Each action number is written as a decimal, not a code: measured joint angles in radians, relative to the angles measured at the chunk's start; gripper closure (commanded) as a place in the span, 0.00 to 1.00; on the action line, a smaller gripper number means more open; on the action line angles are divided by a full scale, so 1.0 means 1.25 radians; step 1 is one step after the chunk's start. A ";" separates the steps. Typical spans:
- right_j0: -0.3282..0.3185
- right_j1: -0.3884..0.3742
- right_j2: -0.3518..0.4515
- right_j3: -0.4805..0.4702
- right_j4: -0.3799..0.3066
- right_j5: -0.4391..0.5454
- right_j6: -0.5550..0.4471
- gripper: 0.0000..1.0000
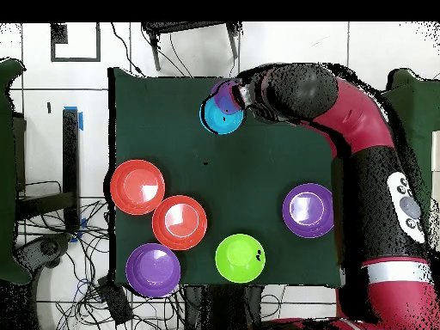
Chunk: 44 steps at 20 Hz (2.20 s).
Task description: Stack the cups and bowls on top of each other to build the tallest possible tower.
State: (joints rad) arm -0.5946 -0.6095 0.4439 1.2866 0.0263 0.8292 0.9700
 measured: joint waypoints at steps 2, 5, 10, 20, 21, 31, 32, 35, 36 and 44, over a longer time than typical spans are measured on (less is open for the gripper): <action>0.000 0.000 0.000 0.001 0.000 0.000 0.000 1.00; 0.000 -0.001 0.000 0.006 0.000 0.000 0.000 1.00; 0.000 -0.002 0.000 0.010 0.000 0.000 0.000 1.00; 0.000 -0.003 0.000 0.012 0.000 0.000 0.000 1.00; 0.000 -0.003 0.000 0.012 0.000 0.000 0.000 1.00; 0.000 -0.003 0.000 0.013 0.000 -0.002 0.000 1.00; 0.000 -0.003 0.000 0.014 0.000 -0.004 0.000 1.00; 0.000 -0.003 0.000 0.016 0.000 -0.009 0.000 1.00; 0.000 -0.003 0.000 0.018 0.000 -0.014 0.000 1.00; 0.000 -0.003 0.000 0.029 0.000 -0.028 0.000 1.00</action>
State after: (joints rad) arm -0.5946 -0.6131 0.4439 1.3232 0.0263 0.7938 0.9700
